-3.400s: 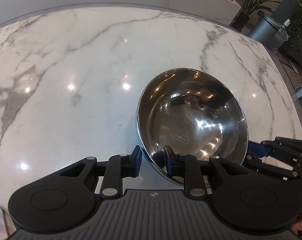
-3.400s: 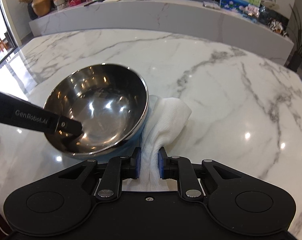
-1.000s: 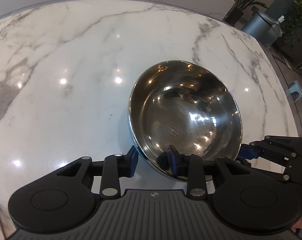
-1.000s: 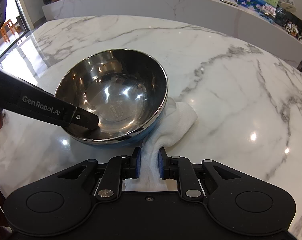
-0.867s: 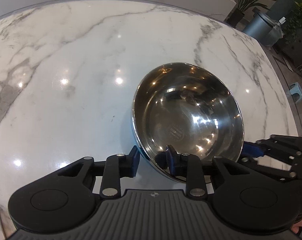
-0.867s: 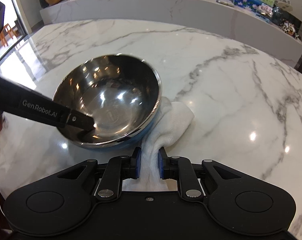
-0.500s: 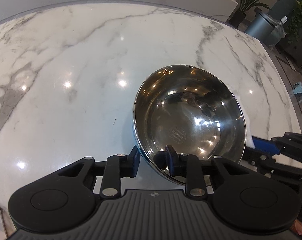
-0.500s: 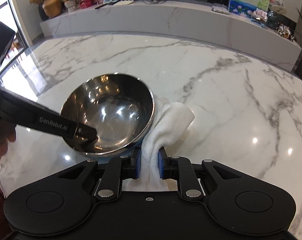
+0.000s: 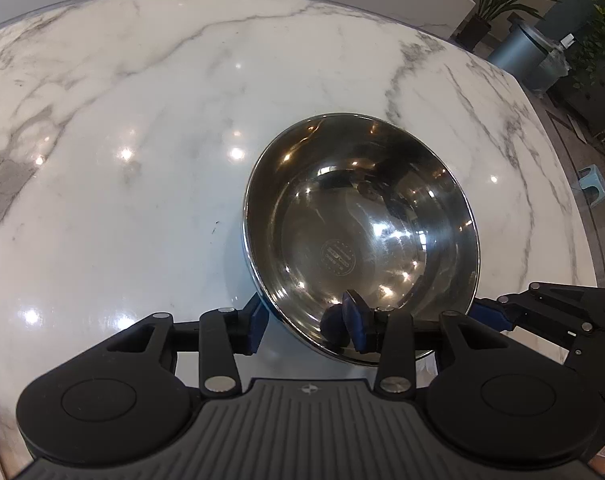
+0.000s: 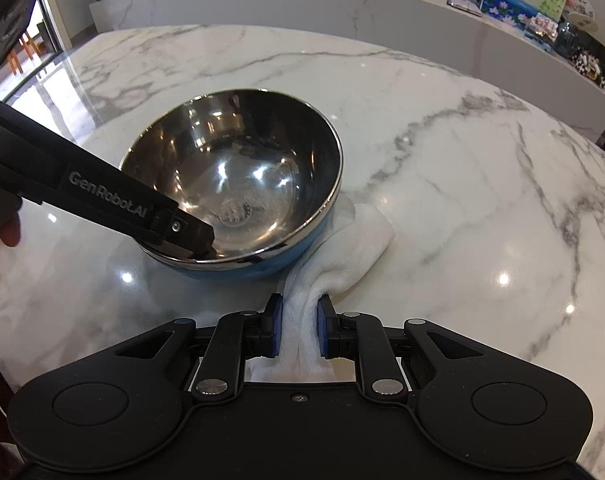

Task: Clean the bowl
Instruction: 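Press the cloth on the outer wall with the right gripper while the left holds the rim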

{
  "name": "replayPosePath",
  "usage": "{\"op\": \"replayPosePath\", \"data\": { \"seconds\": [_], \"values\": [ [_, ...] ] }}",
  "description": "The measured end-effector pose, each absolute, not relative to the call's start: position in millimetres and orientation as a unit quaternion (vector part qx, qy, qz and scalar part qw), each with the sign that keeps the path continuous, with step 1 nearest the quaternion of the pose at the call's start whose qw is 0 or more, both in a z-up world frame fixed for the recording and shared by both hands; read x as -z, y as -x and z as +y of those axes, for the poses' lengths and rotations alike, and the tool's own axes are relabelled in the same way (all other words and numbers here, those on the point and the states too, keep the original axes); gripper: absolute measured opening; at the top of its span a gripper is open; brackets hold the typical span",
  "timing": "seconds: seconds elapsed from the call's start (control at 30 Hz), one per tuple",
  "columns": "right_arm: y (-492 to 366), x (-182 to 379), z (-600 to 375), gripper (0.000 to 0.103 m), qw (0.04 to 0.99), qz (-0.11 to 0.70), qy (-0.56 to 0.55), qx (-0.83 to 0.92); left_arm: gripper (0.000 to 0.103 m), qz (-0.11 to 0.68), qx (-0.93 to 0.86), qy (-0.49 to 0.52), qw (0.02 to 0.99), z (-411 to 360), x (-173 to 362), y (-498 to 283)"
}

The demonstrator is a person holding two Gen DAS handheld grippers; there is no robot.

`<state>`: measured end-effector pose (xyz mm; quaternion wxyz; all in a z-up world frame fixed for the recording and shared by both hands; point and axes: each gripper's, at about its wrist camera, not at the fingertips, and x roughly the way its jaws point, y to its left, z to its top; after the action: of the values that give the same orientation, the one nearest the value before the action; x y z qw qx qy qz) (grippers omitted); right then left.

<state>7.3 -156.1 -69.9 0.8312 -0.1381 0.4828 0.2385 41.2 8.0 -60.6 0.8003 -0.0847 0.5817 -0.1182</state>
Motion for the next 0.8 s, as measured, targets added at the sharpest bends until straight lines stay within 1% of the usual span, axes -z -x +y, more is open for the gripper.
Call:
{"op": "replayPosePath", "data": {
  "seconds": [0.1, 0.13, 0.23, 0.27, 0.3, 0.37, 0.5, 0.53, 0.57, 0.6, 0.7, 0.8],
  "values": [
    [-8.7, 70.7, -158.1, 0.016, 0.832, 0.486, 0.134, -0.233, 0.037, 0.580, 0.117, 0.078, 0.802, 7.4, 59.6, -41.4],
    [-8.9, 70.5, -158.8, 0.018, 0.832, 0.486, 0.131, -0.232, 0.035, 0.577, 0.116, 0.075, 0.805, 7.4, 58.8, -41.4],
    [-8.5, 70.3, -159.5, 0.028, 0.833, 0.486, 0.126, -0.234, 0.029, 0.570, 0.111, 0.067, 0.811, 7.3, 57.0, -41.8],
    [-8.5, 70.4, -159.6, 0.035, 0.832, 0.486, 0.123, -0.235, 0.027, 0.568, 0.110, 0.066, 0.813, 7.8, 56.6, -41.8],
    [-8.3, 70.4, -159.2, 0.038, 0.832, 0.487, 0.121, -0.236, 0.027, 0.568, 0.110, 0.066, 0.813, 8.0, 56.3, -41.8],
    [-8.0, 70.5, -158.4, 0.039, 0.831, 0.489, 0.119, -0.238, 0.026, 0.567, 0.109, 0.064, 0.814, 8.2, 55.8, -41.2],
    [-9.4, 76.0, -154.3, 0.038, 0.830, 0.491, 0.137, -0.227, 0.026, 0.566, 0.110, 0.060, 0.815, 6.9, 55.9, -41.2],
    [-9.8, 76.9, -154.4, 0.035, 0.829, 0.492, 0.138, -0.226, 0.026, 0.566, 0.111, 0.058, 0.815, 6.9, 55.8, -41.3],
    [-10.2, 76.9, -155.6, 0.026, 0.830, 0.492, 0.132, -0.228, 0.026, 0.566, 0.111, 0.057, 0.815, 7.2, 55.6, -41.4],
    [-10.8, 76.5, -156.5, 0.021, 0.829, 0.494, 0.128, -0.228, 0.025, 0.566, 0.112, 0.056, 0.815, 7.5, 55.4, -41.5],
    [-11.8, 75.1, -158.8, 0.017, 0.831, 0.496, 0.122, -0.222, 0.024, 0.567, 0.114, 0.050, 0.814, 8.1, 54.6, -41.4],
    [-10.2, 70.0, -159.9, 0.016, 0.838, 0.485, 0.128, -0.215, 0.023, 0.567, 0.115, 0.043, 0.814, 7.7, 53.4, -40.9]
  ]
}}
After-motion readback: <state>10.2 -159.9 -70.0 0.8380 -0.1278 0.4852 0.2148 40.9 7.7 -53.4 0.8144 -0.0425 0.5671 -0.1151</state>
